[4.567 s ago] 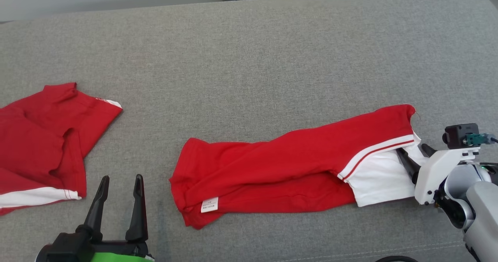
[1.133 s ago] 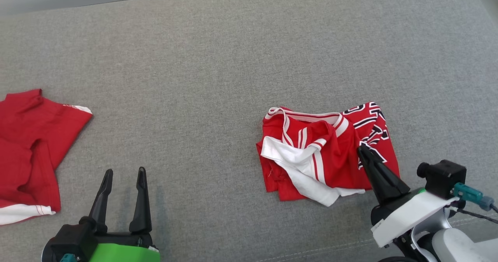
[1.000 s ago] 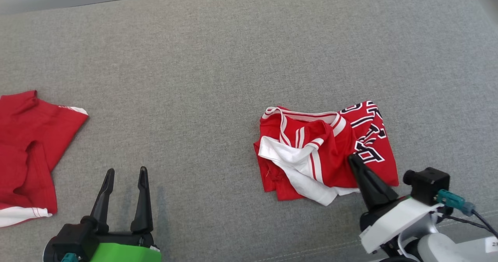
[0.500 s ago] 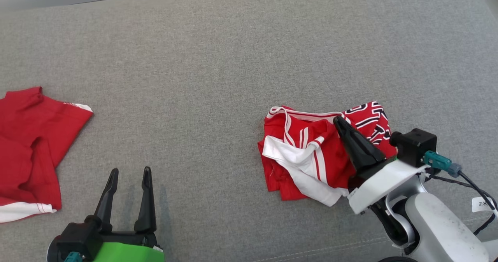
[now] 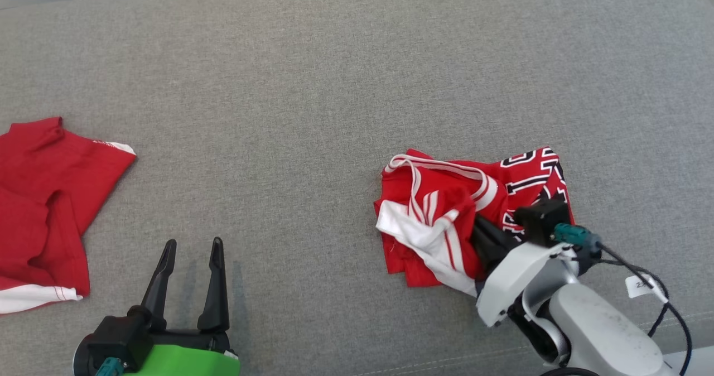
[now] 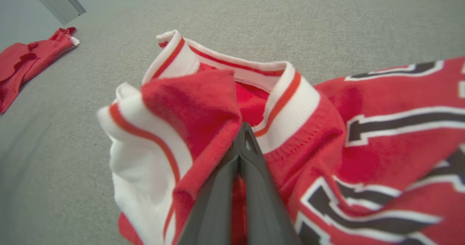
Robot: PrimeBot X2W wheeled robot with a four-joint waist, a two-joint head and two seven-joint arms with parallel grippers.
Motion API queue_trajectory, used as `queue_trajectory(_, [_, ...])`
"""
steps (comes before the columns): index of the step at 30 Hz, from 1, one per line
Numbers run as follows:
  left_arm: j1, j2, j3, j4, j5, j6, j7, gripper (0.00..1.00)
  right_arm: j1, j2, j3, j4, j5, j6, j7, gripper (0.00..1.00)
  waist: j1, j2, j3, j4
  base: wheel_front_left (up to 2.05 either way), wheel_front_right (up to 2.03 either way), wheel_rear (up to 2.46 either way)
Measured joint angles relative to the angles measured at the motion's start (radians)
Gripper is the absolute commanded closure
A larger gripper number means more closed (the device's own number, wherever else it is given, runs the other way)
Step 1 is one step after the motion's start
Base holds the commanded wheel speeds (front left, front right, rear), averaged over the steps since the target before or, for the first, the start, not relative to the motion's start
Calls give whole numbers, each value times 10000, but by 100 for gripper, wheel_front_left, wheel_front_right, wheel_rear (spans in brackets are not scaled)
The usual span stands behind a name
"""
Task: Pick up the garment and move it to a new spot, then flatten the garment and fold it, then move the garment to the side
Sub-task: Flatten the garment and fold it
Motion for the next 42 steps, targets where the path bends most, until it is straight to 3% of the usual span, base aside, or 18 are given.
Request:
queue_trajectory(9, [-47,2,140,17,0,0,0,0,-152,84,1908,284,483,0,-433,100,0,0,-27,57,0,0,0])
queue_trajectory(26, [-30,0,82,123,-61,0,0,0,-639,251,4188,769,1582,0,-897,100,0,0,-196,200,0,0,0])
queue_trajectory(36, [173,0,211,105,-234,0,0,0,-375,-786,2786,-968,1641,0,-1496,100,0,0,-389,135,0,0,0])
queue_trajectory(42, [174,-2,192,79,-236,0,0,0,691,-1183,982,-1967,1158,0,-1465,100,0,0,-409,18,0,0,0])
